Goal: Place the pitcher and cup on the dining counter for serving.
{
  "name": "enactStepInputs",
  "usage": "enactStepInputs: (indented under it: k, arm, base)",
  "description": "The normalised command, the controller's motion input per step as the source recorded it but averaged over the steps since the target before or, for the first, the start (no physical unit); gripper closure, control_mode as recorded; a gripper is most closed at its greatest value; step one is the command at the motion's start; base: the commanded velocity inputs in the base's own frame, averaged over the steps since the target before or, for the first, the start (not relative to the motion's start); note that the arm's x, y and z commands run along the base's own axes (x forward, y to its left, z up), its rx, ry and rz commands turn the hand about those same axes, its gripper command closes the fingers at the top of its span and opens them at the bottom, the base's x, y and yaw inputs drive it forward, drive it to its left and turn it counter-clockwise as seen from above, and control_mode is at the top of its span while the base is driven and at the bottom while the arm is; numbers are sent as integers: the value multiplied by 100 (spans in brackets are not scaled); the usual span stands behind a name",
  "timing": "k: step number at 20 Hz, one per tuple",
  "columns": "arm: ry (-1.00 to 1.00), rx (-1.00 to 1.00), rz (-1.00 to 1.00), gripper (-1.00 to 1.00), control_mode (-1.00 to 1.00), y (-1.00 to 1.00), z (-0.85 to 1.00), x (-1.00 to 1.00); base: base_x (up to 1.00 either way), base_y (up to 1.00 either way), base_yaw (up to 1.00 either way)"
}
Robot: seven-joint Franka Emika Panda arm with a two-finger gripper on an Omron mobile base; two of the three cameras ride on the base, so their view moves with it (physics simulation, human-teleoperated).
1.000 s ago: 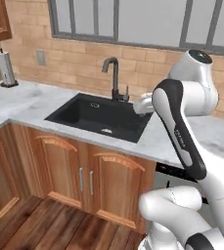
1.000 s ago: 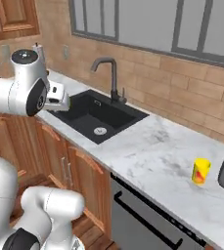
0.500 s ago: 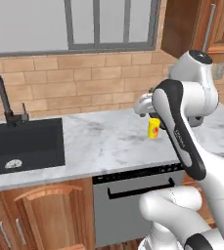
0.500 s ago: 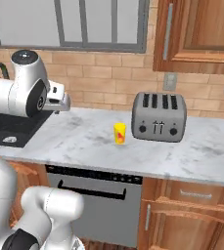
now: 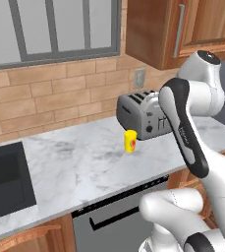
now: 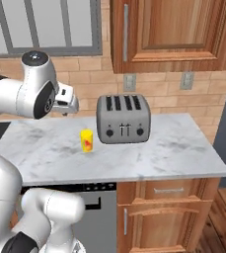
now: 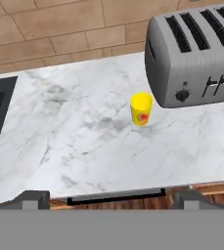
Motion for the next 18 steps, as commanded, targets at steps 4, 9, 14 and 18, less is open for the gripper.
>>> enactStepInputs:
  k: [4, 9, 14, 18]
  arm:
    - [0, 0, 0, -100, 100, 0, 0, 0]
    - [0, 0, 0, -100, 100, 0, 0, 0]
    - [6, -6, -2, -100, -100, 0, -15, 32]
    - [19, -11, -10, -100, -100, 0, -40, 56]
  base:
    - [49, 0, 0]
    - [44, -4, 0]
    - [16, 0, 0]
    - [0, 0, 0]
